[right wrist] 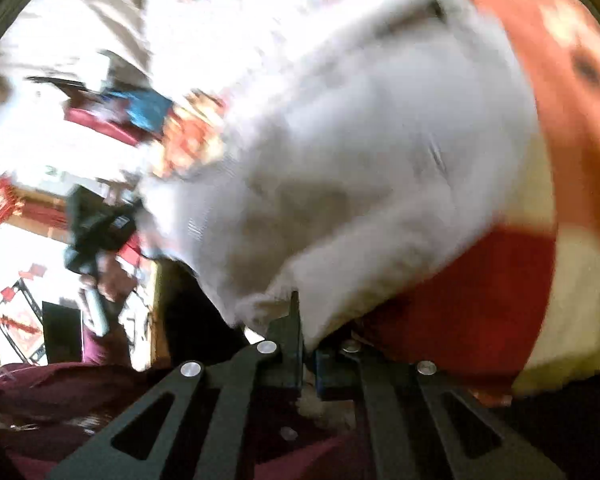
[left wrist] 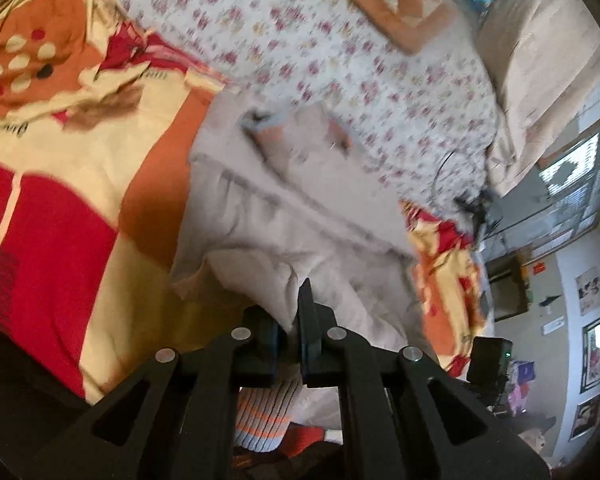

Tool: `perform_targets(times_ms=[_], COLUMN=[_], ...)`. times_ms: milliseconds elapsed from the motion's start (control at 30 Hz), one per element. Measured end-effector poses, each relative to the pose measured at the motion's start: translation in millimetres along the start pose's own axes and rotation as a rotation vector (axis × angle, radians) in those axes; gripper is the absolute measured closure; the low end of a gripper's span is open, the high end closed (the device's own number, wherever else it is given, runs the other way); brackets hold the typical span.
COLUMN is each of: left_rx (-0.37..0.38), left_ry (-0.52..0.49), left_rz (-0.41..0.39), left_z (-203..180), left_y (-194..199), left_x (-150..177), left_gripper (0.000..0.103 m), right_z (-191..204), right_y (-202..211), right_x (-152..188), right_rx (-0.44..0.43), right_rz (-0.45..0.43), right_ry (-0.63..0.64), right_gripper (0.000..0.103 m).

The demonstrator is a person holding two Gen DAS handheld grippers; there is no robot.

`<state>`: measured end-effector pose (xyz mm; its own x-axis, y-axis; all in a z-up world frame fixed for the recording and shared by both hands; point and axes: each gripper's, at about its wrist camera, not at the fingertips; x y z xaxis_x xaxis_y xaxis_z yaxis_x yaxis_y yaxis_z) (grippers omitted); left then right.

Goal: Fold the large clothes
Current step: 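Carry the held ribbed hem over the jacket body toward the collar with both grippers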

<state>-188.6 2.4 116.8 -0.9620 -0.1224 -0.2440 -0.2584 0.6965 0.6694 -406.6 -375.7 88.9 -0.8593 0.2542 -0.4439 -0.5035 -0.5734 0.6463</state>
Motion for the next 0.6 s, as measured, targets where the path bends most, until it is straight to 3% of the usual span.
perform_targets(times_ms=[167,300,467,600], left_rx=[0.071,0.079,0.052,-0.031], left_ry=[-0.007,-0.010,0.015,0.008], left_rz=[-0.075,-0.128,-0.139,-0.153], left_z=[-26,-46,-59,-54], left_y=[5,-9,-48,-94], left_x=[-39,-78,-132,-163], left_gripper=[0.098,0.098,0.098,0.098], right_z=[14,-1,-40,-73], right_y=[47,56,43,13], right_x=[-59,-114,-178,-217], right_rx=[0.013,0.051,0.131,0.245], right_rz=[-0.255,-0.399,-0.447,-0.421], right_ry=[0.086,0.050,-0.023,-0.054], right_gripper=[0.101,0.101,0.101,0.101])
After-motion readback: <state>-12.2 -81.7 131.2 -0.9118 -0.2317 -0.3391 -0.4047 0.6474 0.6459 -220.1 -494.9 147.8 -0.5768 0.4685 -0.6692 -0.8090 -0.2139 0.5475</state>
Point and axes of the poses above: each gripper's, at about its wrist camera, not at the fingertips, and y roughly against the way its jaws point, z to its left, x to its underside, and after that the axes turned 13 degrees about y, right-handed
